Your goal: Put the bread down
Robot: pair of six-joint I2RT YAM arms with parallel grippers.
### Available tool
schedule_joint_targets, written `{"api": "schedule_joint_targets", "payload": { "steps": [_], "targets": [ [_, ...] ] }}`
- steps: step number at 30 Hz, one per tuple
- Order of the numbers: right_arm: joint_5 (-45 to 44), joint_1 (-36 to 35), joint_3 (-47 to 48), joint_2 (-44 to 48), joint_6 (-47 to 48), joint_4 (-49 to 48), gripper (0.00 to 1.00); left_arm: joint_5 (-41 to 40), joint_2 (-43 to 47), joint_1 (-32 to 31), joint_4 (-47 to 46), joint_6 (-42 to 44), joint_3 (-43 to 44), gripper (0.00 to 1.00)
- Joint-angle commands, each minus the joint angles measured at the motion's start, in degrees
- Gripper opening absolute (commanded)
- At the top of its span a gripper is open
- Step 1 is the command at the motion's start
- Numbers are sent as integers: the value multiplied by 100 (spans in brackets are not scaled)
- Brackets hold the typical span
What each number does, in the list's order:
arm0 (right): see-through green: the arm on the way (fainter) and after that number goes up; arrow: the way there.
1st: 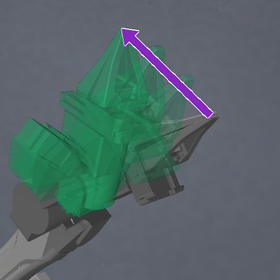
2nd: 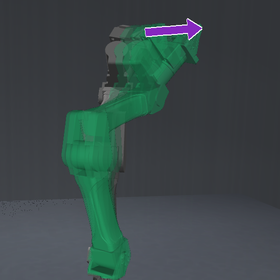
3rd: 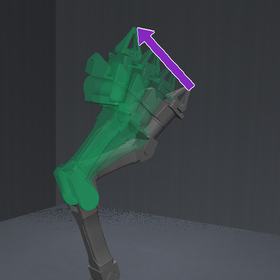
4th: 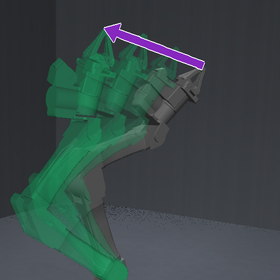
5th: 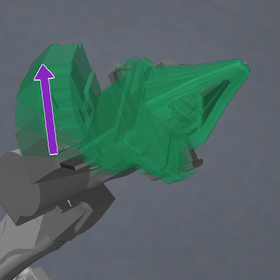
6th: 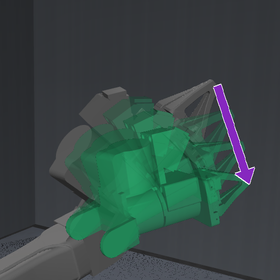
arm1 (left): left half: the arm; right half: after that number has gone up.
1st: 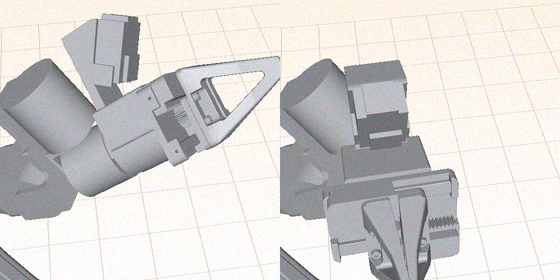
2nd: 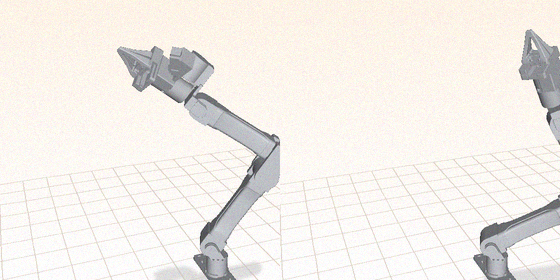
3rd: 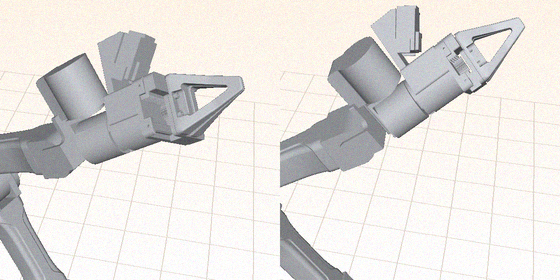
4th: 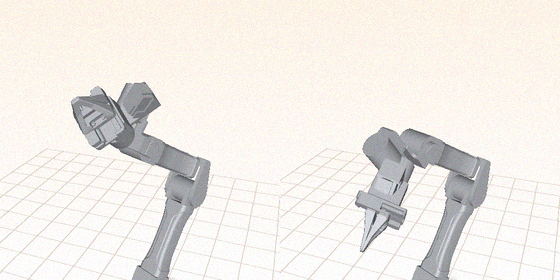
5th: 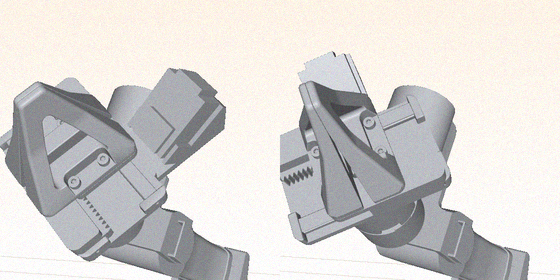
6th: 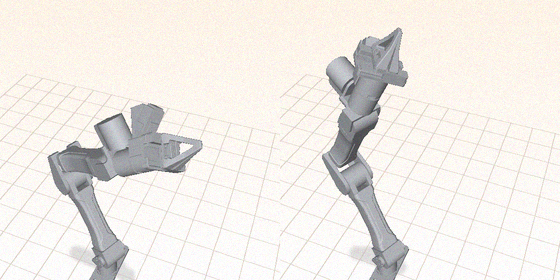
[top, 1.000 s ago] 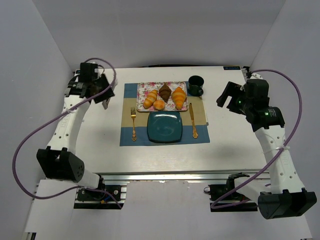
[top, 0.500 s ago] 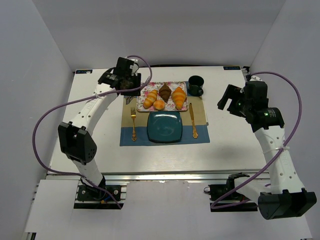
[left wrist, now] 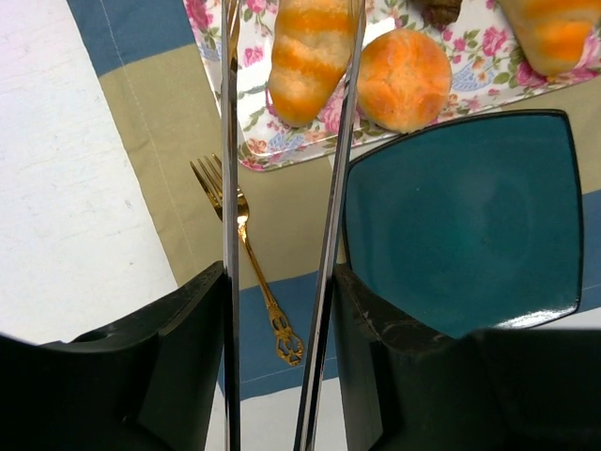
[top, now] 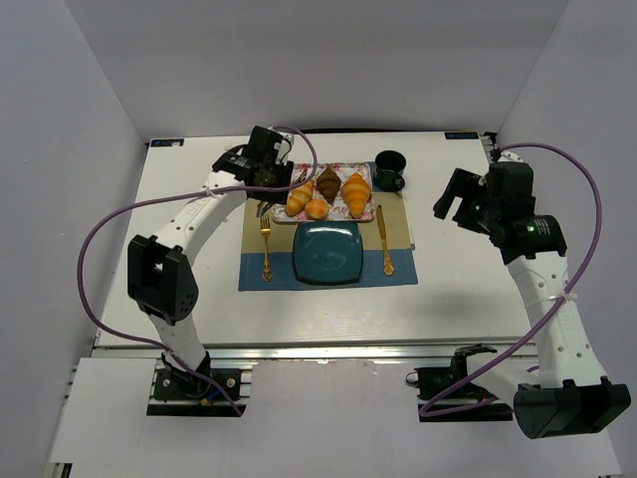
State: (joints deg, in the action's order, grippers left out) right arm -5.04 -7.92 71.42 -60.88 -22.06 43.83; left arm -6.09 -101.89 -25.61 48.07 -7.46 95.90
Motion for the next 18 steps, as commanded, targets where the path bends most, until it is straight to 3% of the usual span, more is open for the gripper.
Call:
{"api": "schedule_joint_targets", "payload": {
  "steps": [1,18],
  "targets": [
    [-68,-16,48,68,18,46,89,28,46,12,-237,43,-158,56],
    [-67,-16,4,-55,79,11,89,485,-332,3,-606,-203,-467,58]
  ]
}}
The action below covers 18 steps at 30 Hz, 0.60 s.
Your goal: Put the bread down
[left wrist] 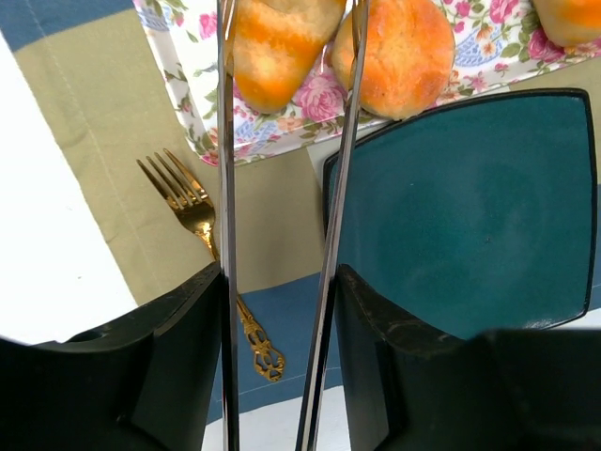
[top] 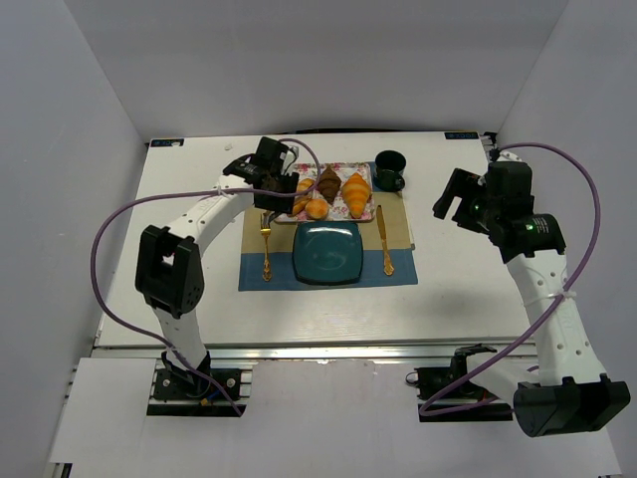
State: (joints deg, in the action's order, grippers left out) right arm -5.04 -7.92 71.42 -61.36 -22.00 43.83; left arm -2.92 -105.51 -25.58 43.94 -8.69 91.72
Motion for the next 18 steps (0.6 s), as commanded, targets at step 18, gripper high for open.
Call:
{"api": "schedule_joint_targets", "payload": {
  "steps": [18],
  "targets": [
    [-24,-16,-75,-104,82,-77,89,-94,-250,10,0,-107,126,40]
  ]
}}
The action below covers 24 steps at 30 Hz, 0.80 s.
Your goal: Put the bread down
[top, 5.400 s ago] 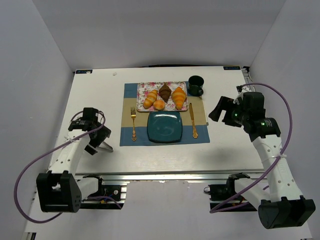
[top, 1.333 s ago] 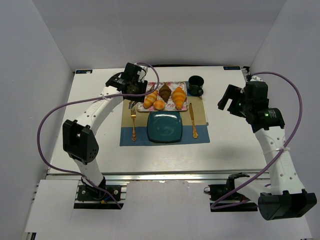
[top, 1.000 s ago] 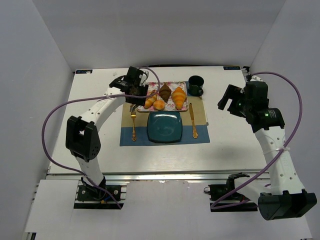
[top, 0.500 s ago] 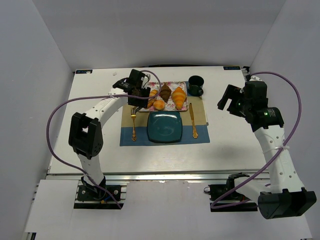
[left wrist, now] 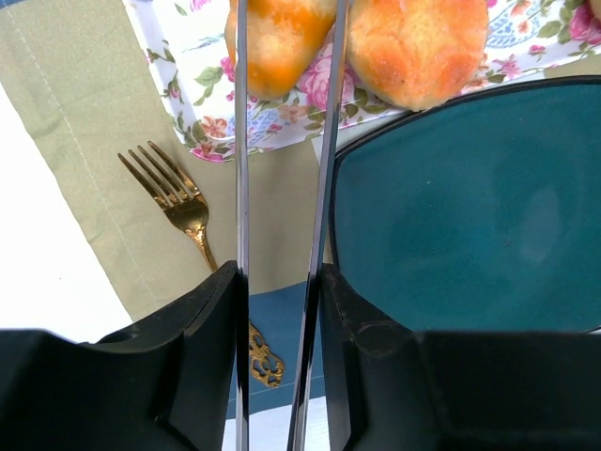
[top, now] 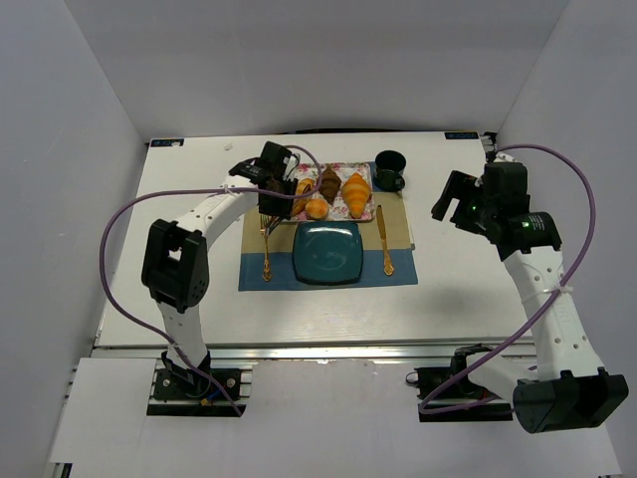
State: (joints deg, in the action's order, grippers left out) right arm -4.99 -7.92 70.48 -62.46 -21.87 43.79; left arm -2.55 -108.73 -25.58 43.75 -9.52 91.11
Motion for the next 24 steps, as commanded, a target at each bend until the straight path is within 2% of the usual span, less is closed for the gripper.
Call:
{"api": "schedule_joint_targets", "payload": {
  "steps": [1,7,11,14,16,18,19,24],
  "targets": [
    [-11,-16,19,-3,69,-72,89,-184,97,10,46,-32,257,39],
    [68,-16,36,-30,60,-108,89,-703,361,1,213,-120,978,35],
    [148,-16,-16,5,34,-143,89,-739,615,10,432,-164,1251,35],
    [174,-8,-122,67,25,-187,89,-178,1045,1,486,-409,805,35],
    [183,-16,-175,93,42,-204,89,470,1686,-25,65,-629,-70,35],
    [183,-16,-218,128,51,-239,89,772,2082,-96,-224,-928,-574,35],
    [209,-8,-253,137,60,-257,89,878,2388,-261,-252,-1007,-890,35],
    [262,-16,-333,199,16,-283,89,677,2865,-859,-16,-1271,-1288,35]
  ]
}}
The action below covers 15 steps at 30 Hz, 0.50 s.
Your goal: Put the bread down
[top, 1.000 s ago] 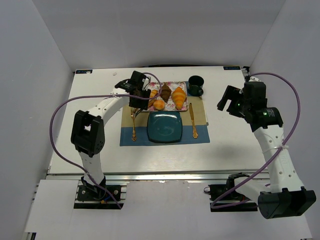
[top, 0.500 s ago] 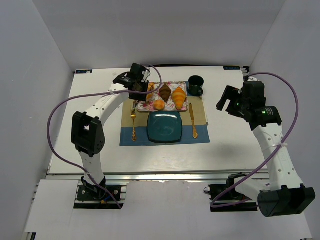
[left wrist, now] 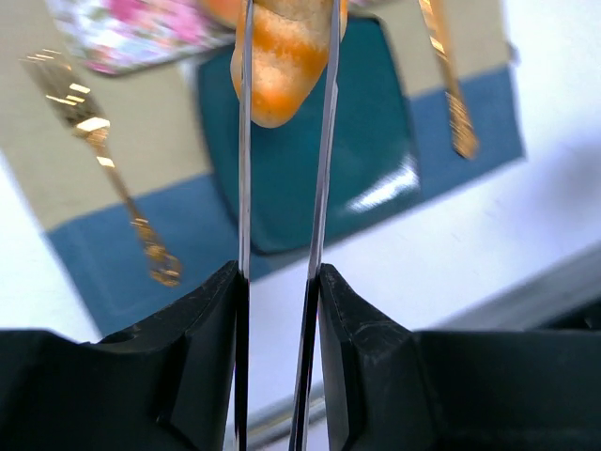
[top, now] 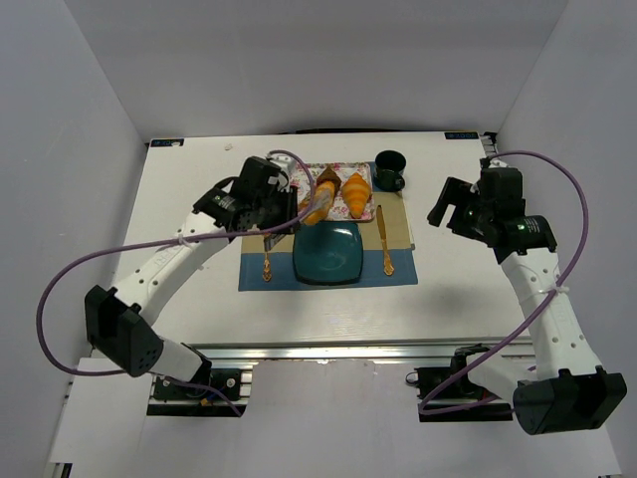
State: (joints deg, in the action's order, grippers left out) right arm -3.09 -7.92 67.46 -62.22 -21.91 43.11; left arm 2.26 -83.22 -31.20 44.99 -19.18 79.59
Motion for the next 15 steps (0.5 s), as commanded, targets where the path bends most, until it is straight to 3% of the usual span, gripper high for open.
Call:
{"api": "schedule_joint_targets", "payload": {
  "steps": [1,15],
  "targets": [
    [81,-16,-84,201,12,-233,89,161,446,-351,-140,-393,-189,35],
    [63,-8,-392,570,-32,-93,89,-130,693,-799,-474,-859,-1560,34]
  ]
}}
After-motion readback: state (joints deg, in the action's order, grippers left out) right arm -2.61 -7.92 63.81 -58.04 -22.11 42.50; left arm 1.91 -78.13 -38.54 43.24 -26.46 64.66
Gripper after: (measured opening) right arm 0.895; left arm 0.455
